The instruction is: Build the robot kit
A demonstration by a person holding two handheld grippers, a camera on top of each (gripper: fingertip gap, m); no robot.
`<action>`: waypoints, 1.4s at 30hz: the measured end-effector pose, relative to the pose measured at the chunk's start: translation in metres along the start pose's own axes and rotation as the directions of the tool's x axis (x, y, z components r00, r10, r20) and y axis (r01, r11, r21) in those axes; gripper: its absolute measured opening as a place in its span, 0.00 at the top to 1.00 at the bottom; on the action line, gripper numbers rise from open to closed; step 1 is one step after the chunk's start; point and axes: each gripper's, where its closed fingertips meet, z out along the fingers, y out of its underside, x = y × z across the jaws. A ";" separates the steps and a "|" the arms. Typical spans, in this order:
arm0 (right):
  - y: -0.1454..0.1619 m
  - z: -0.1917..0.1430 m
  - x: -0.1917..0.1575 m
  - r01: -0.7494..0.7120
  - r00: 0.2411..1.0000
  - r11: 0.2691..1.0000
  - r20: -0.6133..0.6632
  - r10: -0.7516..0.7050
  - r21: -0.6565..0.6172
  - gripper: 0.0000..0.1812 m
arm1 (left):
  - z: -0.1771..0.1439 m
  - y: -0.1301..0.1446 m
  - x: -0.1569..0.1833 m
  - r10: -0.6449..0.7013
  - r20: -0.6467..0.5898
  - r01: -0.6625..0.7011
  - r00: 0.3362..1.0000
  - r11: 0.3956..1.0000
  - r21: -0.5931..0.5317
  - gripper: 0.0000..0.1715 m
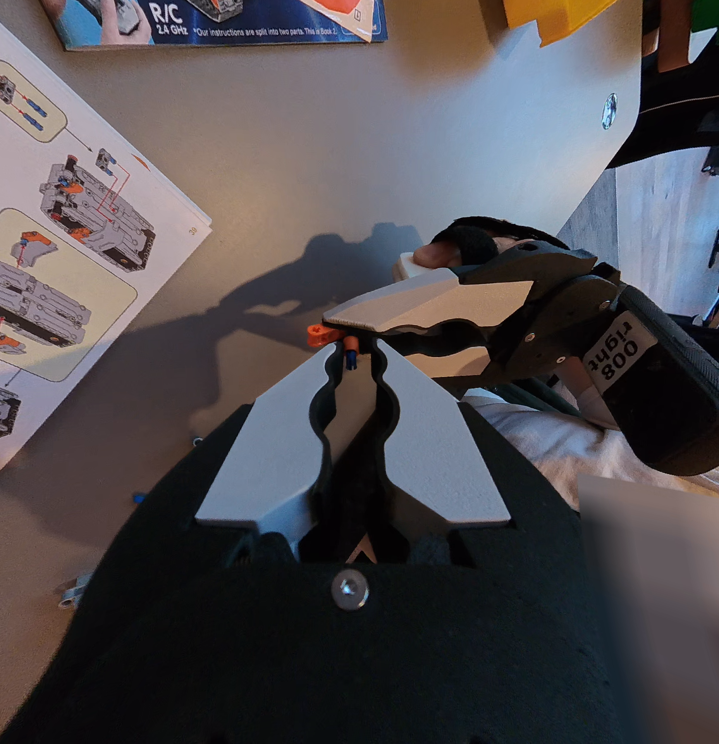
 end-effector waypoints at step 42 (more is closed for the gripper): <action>0.010 0.006 -0.029 0.113 0.984 0.990 0.151 -0.098 -0.090 0.96 | -0.019 0.037 0.000 0.643 0.249 -0.661 0.724 0.544 0.517 0.87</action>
